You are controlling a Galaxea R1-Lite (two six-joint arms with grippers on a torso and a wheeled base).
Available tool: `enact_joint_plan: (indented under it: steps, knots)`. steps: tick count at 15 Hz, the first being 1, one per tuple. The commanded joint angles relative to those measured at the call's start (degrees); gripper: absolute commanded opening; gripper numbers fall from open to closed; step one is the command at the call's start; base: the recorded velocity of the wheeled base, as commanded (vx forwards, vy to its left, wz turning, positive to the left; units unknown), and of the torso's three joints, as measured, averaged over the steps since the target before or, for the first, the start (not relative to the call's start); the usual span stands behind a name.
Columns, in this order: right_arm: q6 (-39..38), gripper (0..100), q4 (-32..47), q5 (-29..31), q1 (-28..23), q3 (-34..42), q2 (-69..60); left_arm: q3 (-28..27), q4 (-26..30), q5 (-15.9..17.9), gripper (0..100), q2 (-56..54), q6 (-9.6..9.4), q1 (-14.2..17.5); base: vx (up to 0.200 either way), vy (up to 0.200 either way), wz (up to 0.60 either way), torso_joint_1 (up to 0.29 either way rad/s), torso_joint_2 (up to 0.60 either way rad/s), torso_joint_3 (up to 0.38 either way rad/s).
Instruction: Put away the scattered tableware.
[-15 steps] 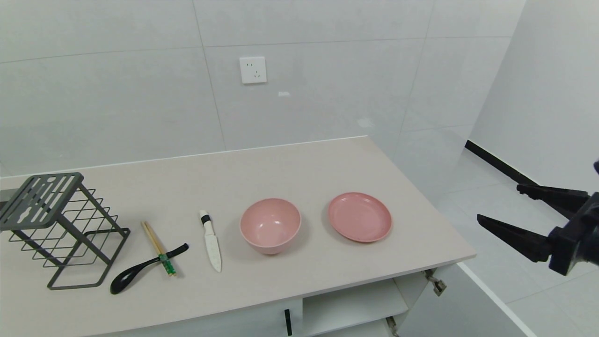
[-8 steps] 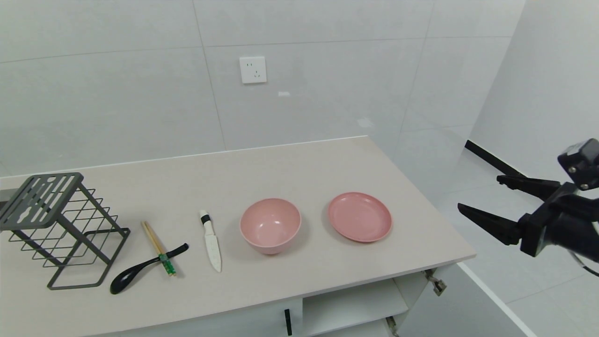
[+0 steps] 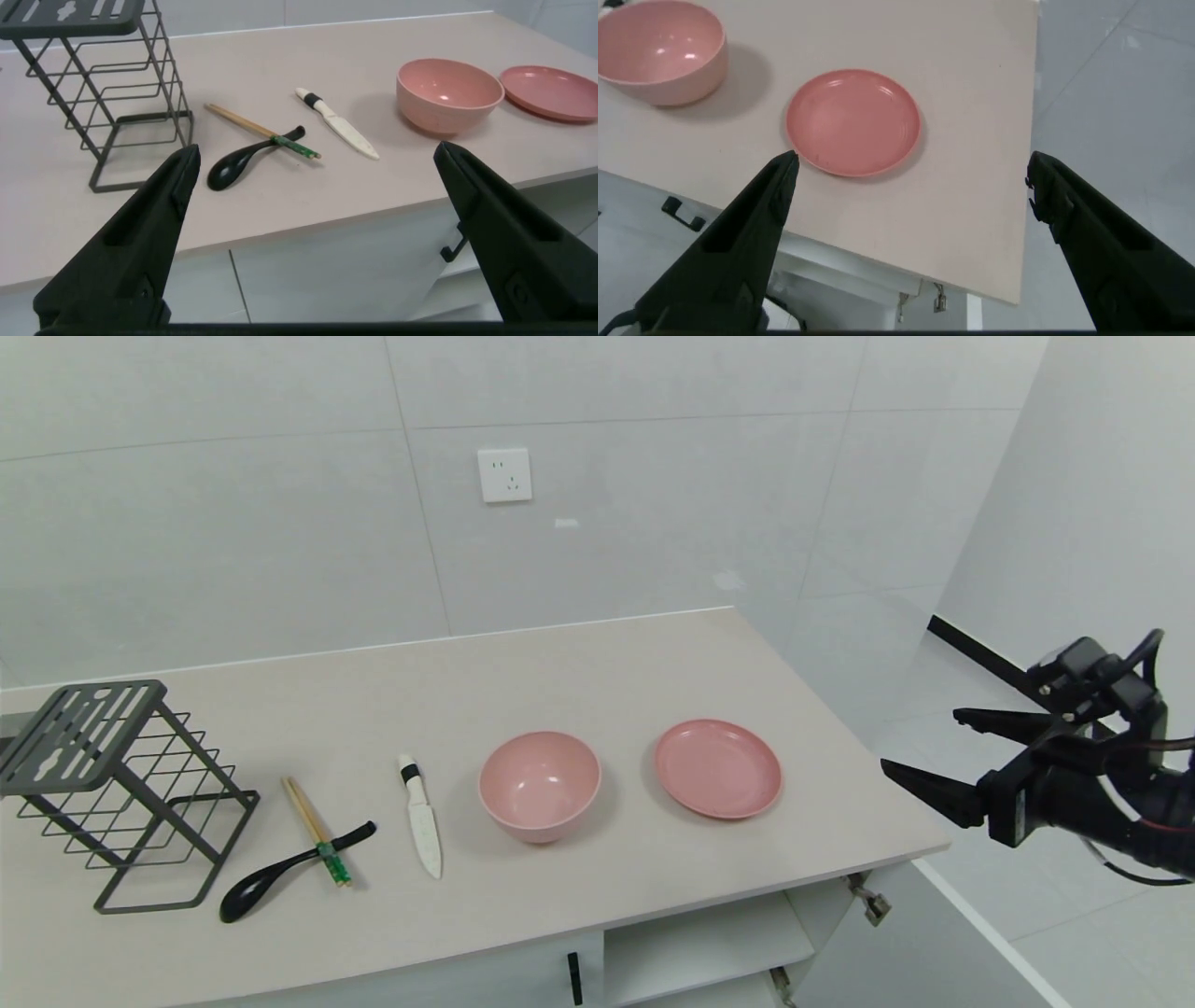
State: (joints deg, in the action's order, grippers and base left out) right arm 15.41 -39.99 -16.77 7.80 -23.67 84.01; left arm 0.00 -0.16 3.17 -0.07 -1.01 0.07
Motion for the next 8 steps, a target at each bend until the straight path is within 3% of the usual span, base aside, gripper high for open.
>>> enact_joint_plan:
  steps: [1, 8]
  knots:
    - [0.1, 100, -0.2, 0.0, 0.0, -0.1, 2.5, 0.0, 0.0, 0.0, 100, 0.1, 0.05, 0.0, 0.000, 0.000, 0.00, 0.000, 0.00, 0.000]
    - [-3.6, 100, -3.2, 0.0, 0.3, -2.1, 9.3, 0.0, 0.0, -0.2, 100, 0.1, 0.13, 0.0, 0.000, 0.000, 0.00, 0.000, 0.00, 0.000]
